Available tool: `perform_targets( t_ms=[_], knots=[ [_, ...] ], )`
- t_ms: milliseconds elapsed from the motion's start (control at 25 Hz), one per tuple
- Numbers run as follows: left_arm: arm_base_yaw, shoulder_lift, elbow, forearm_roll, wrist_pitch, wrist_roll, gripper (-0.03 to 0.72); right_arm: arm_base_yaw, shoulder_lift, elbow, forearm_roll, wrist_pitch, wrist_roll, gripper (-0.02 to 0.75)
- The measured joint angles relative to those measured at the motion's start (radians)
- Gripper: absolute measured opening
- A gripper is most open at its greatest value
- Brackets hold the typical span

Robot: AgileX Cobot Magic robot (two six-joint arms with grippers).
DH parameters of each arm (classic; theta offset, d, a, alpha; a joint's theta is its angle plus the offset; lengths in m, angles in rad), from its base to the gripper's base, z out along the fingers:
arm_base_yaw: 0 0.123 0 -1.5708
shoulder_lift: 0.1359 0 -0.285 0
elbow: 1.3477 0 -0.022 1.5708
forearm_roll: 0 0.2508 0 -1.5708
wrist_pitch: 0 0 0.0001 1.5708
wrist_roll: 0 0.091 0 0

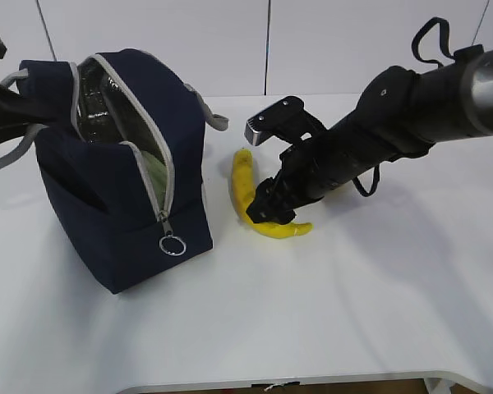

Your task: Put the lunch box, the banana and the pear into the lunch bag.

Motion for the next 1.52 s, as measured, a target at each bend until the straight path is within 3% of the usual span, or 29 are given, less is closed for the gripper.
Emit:
perform_targets(
  t_ms=[1040,1360,1520],
  knots=[
    [0.0,0.0,0.0,0.0,0.0,0.0,-0.013,0.0,0.033,0.0,0.007,0.0,-0.002,0.543],
    [0.0,0.0,0.0,0.0,0.0,0.0,-0.013,0.0,0.033,0.0,0.023,0.0,-0.002,0.337],
    [0.0,0.0,0.0,0.0,0.0,0.0,-0.013,0.0,0.033,0.0,0.026,0.0,-0.002,0.306]
  ],
)
